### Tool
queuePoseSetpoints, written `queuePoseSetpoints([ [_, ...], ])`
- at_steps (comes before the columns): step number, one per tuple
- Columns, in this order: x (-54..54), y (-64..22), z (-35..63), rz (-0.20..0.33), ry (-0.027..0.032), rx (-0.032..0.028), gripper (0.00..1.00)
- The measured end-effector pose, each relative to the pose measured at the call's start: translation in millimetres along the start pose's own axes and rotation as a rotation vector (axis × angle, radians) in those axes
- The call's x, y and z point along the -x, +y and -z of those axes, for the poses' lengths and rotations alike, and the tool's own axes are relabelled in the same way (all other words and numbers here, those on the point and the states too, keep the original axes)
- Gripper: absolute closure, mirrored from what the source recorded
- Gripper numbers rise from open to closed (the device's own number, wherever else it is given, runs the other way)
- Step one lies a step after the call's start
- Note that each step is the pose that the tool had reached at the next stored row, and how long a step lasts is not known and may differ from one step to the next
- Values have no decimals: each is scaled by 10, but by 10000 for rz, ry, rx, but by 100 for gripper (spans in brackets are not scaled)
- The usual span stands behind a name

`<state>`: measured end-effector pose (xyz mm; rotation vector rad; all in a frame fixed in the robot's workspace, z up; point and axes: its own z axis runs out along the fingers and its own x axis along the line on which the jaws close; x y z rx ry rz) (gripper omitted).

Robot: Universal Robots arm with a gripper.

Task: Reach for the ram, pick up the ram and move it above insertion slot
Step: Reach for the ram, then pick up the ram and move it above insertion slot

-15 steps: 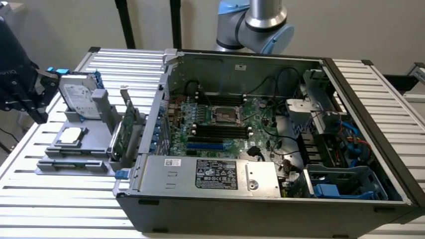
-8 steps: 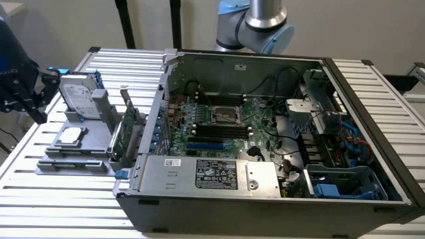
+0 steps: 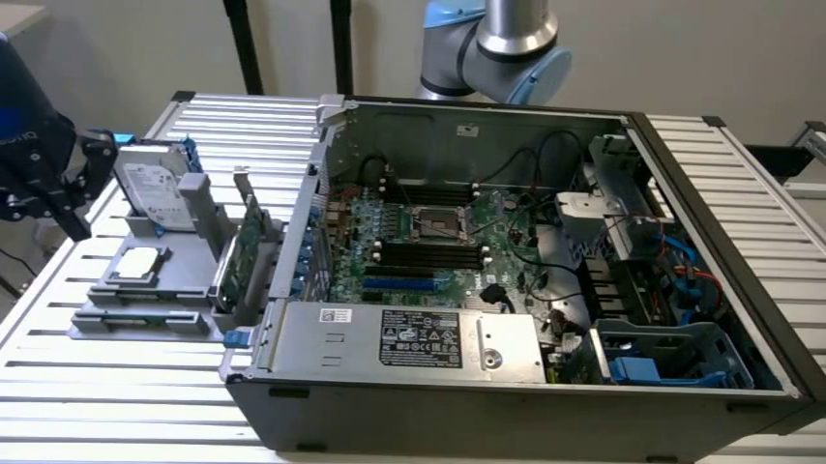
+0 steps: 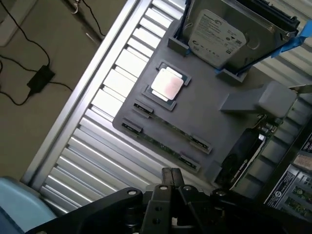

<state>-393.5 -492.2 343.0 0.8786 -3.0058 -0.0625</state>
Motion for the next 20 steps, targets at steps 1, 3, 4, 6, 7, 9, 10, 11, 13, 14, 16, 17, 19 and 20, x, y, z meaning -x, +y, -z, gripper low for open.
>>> queuePoseSetpoints([
  [1,0,0,0,181,0,-4,89],
  [3,0,0,0,540,-1,-14,89],
  [4,0,0,0,719,-4,-20,89],
  [6,0,0,0,1086,-11,-33,89],
  [7,0,0,0,1265,-13,-39,89],
  [9,0,0,0,1631,-18,-51,89],
  [10,0,0,0,1823,-21,-58,89],
  [11,0,0,0,2002,-24,-65,89],
  [13,0,0,1,2363,-28,-76,89],
  [14,0,0,1,2542,-31,-83,89],
  [16,0,1,0,2902,-39,-95,89],
  [17,0,0,0,3099,-42,-103,89],
  [19,0,0,0,3459,-48,-115,89],
  [20,0,0,0,3641,-50,-121,89],
])
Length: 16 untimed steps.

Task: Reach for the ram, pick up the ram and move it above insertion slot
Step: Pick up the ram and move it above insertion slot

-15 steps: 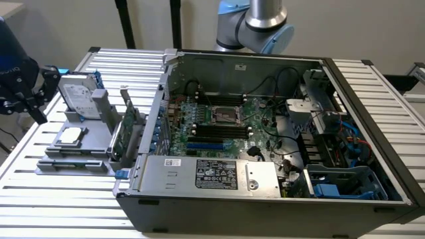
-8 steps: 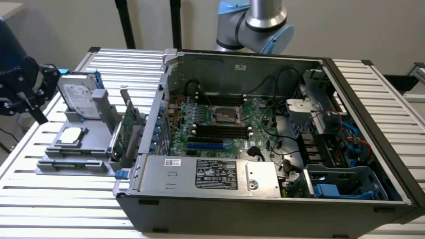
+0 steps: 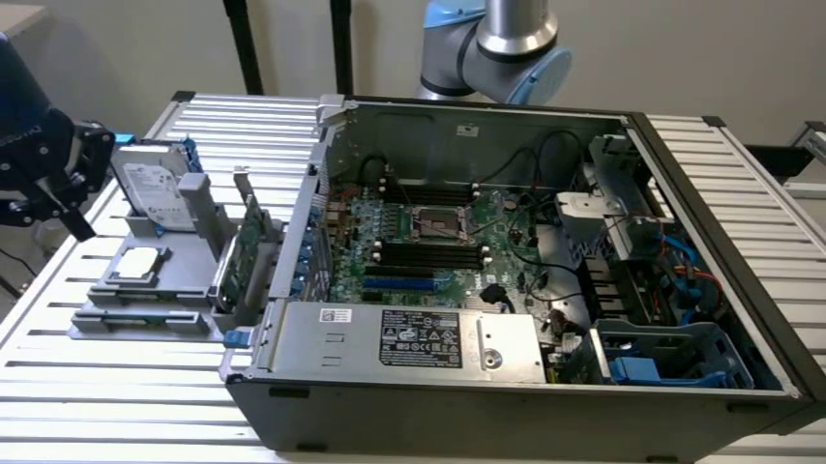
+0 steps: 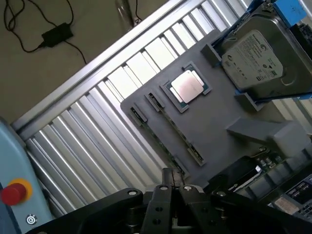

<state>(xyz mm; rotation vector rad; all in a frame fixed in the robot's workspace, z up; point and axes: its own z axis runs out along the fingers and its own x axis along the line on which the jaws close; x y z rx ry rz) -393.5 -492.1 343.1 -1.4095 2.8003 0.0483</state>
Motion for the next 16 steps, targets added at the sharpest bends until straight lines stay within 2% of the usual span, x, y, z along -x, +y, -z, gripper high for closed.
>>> queuePoseSetpoints([
  [7,0,0,-1,1278,-32,-62,89],
  [13,0,0,-4,2364,-75,-138,89],
  [16,0,0,-8,2916,-84,-153,89],
])
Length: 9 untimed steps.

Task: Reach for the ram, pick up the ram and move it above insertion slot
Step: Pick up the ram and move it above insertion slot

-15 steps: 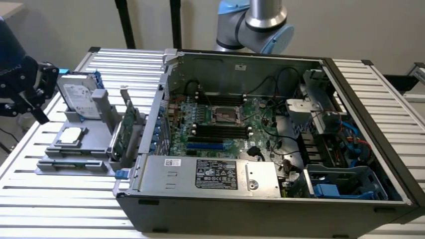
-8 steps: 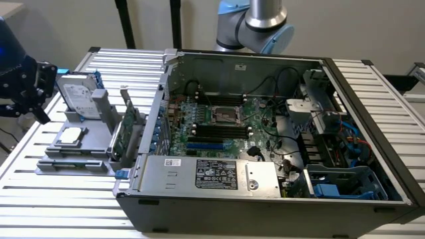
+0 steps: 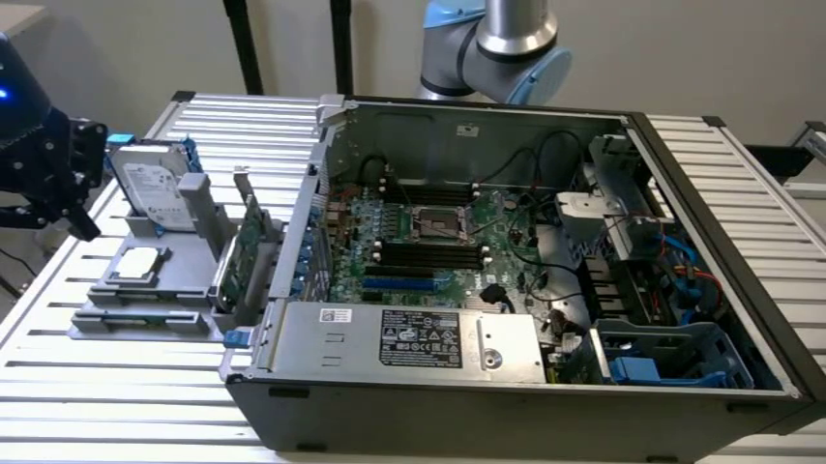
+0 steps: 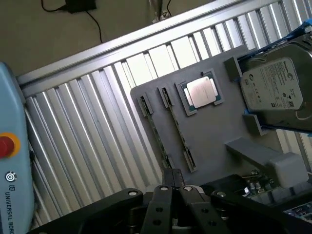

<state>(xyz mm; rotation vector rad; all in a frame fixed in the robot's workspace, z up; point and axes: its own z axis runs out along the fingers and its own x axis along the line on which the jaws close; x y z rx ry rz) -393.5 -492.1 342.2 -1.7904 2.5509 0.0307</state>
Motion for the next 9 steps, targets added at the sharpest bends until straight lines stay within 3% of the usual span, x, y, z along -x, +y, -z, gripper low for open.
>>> queuePoseSetpoints([
  [9,-1,0,-34,1628,0,43,89],
])
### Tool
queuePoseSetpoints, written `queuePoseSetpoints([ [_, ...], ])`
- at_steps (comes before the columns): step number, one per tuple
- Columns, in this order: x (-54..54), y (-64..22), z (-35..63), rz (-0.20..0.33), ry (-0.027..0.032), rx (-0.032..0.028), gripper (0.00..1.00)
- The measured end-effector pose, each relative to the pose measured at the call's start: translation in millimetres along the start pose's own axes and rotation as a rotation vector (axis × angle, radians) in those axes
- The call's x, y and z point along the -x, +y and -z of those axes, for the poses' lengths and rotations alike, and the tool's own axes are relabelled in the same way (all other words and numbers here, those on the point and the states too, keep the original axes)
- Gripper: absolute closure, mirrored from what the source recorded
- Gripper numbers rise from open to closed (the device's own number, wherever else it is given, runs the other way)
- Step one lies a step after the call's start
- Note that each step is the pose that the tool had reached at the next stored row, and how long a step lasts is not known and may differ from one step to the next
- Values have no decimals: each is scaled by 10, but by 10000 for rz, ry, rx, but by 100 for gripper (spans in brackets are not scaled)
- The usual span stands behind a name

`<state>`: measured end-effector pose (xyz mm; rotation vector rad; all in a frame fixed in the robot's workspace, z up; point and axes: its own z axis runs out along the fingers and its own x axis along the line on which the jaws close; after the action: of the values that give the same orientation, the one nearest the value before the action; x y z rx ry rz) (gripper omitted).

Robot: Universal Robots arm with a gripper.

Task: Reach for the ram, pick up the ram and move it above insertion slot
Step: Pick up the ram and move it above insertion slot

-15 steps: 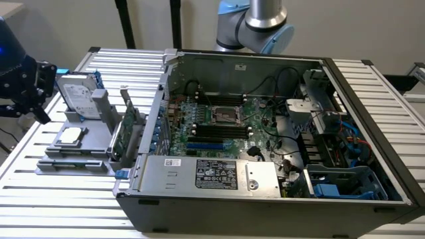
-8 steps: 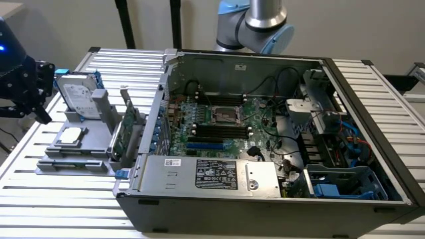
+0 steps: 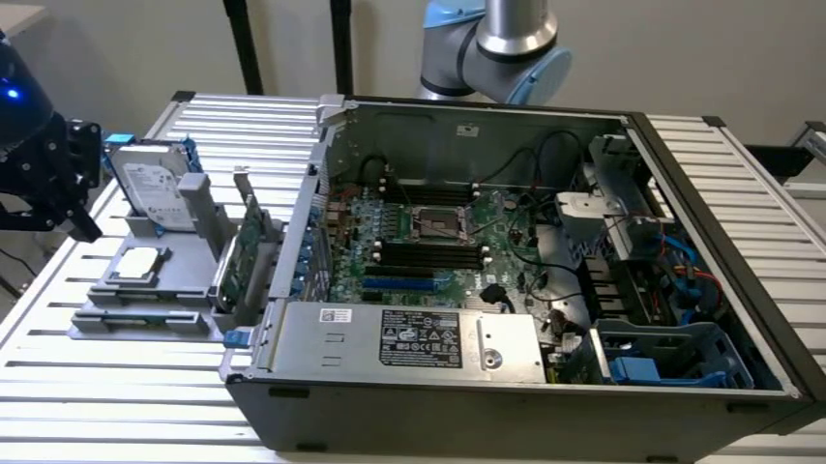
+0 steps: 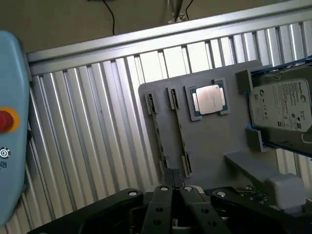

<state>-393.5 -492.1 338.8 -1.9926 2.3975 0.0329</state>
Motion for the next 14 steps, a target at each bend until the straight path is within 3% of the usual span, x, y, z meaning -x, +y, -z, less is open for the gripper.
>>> queuePoseSetpoints([
  [14,-2,0,-53,2540,-1,61,89],
])
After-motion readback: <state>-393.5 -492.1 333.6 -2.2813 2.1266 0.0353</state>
